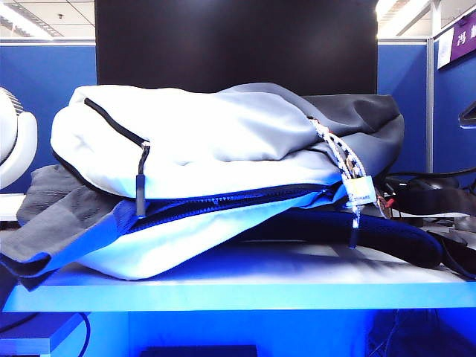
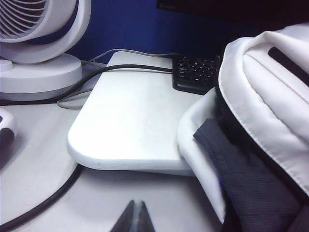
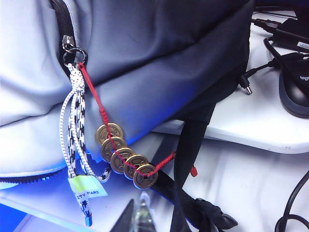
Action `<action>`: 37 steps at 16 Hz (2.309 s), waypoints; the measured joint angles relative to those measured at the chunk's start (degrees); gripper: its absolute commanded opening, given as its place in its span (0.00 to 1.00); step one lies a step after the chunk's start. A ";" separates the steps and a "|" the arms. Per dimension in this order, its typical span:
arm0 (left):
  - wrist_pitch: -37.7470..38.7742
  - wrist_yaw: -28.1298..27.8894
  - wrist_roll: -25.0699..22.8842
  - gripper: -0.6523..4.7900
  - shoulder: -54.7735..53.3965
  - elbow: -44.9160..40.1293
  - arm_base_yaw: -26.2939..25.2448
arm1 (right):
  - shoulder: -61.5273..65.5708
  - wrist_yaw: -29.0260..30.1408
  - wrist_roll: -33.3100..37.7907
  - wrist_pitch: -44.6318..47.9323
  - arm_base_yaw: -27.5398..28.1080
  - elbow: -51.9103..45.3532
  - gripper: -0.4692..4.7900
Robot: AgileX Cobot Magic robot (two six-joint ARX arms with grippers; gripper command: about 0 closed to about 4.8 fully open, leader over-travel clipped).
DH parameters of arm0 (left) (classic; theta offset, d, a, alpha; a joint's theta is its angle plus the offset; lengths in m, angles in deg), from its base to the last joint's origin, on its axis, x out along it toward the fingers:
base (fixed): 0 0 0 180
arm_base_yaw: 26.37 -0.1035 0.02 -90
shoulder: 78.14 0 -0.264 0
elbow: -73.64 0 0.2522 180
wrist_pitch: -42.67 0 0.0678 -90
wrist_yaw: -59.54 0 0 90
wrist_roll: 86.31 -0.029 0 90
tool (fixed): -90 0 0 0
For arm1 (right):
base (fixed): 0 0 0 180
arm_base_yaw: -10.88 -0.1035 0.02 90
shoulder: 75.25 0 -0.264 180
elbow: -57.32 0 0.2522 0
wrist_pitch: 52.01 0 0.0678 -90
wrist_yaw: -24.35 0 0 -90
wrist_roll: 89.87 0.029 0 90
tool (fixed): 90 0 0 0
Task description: Put the gray clothes into the backpack.
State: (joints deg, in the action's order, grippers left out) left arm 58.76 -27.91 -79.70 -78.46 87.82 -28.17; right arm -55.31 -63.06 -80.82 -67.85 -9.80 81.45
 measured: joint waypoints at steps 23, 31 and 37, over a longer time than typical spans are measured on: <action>0.02 0.04 -1.92 0.11 0.00 0.00 0.92 | -11.80 -0.37 -2.58 -4.90 0.15 0.04 0.08; 0.28 0.28 -1.92 0.11 0.00 0.00 0.59 | -19.76 -5.49 -4.44 -6.10 17.44 -6.75 0.08; 0.68 0.28 -1.92 0.11 0.00 0.00 0.59 | -19.78 -5.42 -1.18 -1.33 18.73 -9.86 0.08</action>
State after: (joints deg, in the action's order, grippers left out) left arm 59.44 -27.62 -81.63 -78.46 87.82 -27.58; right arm -75.09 -68.48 -82.00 -69.19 8.93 71.60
